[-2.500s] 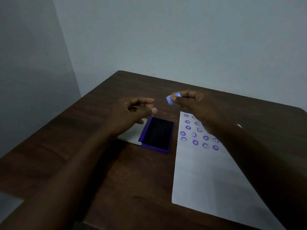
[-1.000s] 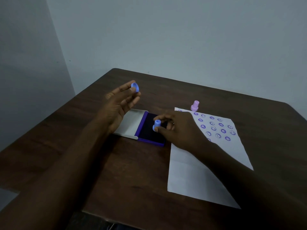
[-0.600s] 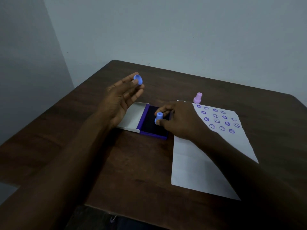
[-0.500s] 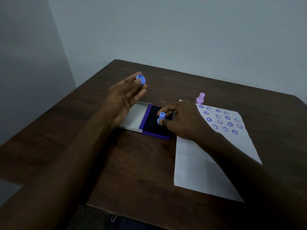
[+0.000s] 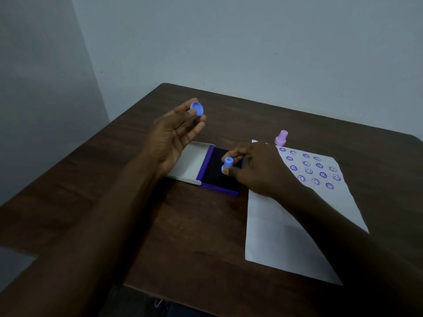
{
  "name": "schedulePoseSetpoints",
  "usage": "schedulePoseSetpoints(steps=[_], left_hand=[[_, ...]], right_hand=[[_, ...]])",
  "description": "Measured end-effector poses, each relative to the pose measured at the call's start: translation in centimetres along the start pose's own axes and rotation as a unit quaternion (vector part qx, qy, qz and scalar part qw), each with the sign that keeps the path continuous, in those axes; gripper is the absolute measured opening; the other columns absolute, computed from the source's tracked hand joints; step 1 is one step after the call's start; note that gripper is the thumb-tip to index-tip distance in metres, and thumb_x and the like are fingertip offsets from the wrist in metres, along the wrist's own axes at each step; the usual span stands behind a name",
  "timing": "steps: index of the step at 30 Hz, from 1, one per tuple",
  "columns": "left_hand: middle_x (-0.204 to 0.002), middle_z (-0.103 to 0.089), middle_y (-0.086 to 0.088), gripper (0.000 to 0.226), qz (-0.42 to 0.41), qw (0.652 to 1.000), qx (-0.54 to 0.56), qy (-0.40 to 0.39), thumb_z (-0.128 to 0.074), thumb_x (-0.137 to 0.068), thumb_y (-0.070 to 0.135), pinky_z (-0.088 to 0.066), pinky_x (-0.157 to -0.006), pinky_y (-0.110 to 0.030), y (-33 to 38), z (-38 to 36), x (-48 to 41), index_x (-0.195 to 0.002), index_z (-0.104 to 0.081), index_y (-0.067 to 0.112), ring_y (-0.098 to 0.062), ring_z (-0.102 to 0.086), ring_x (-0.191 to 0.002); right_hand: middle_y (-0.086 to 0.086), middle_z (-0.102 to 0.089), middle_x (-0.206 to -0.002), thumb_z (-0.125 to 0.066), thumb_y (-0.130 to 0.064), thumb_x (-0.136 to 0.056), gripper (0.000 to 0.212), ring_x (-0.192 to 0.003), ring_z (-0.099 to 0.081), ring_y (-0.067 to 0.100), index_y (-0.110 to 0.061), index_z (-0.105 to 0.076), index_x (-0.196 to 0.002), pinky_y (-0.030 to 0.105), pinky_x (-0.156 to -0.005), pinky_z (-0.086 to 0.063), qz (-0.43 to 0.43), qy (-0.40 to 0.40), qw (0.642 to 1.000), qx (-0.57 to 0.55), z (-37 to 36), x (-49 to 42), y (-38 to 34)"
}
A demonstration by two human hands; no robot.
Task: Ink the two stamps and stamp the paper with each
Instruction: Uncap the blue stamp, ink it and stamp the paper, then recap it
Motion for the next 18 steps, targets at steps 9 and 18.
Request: schedulePoseSetpoints(steps=[9, 18], left_hand=[[-0.1, -0.077, -0.002, 0.021, 0.002, 1.0, 0.0, 0.004, -0.059, -0.092, 0.006, -0.058, -0.078, -0.02, 0.0, -0.3, 0.2, -0.108, -0.068, 0.017, -0.011, -0.075, -0.091], [-0.095, -0.078, 0.001, 0.023, 0.017, 1.0, -0.007, 0.0, -0.057, -0.093, 0.008, -0.058, -0.076, -0.018, -0.3, -0.5, 0.4, -0.11, -0.067, 0.018, -0.01, -0.075, -0.088]], right_hand=[[-0.007, -0.075, -0.1, -0.075, -0.028, -0.083, 0.025, -0.082, -0.063, 0.001, -0.027, -0.073, -0.107, 0.012, -0.071, -0.044, -0.002, -0.001, 0.999, 0.044, 0.4, 0.7, -0.8], [-0.006, -0.075, -0.075, -0.08, -0.022, -0.079, 0.027, -0.058, -0.059, -0.002, -0.025, -0.075, -0.106, 0.024, -0.066, -0.047, -0.126, 0.178, 0.952, -0.216, 9.2, 5.2, 3.6]])
Point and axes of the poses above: each hand's wrist, its own x-axis away from the middle knuckle, its own z-axis out of the back of the hand, y = z × x, the point moved 5 cm from there along -x, towards the middle knuckle
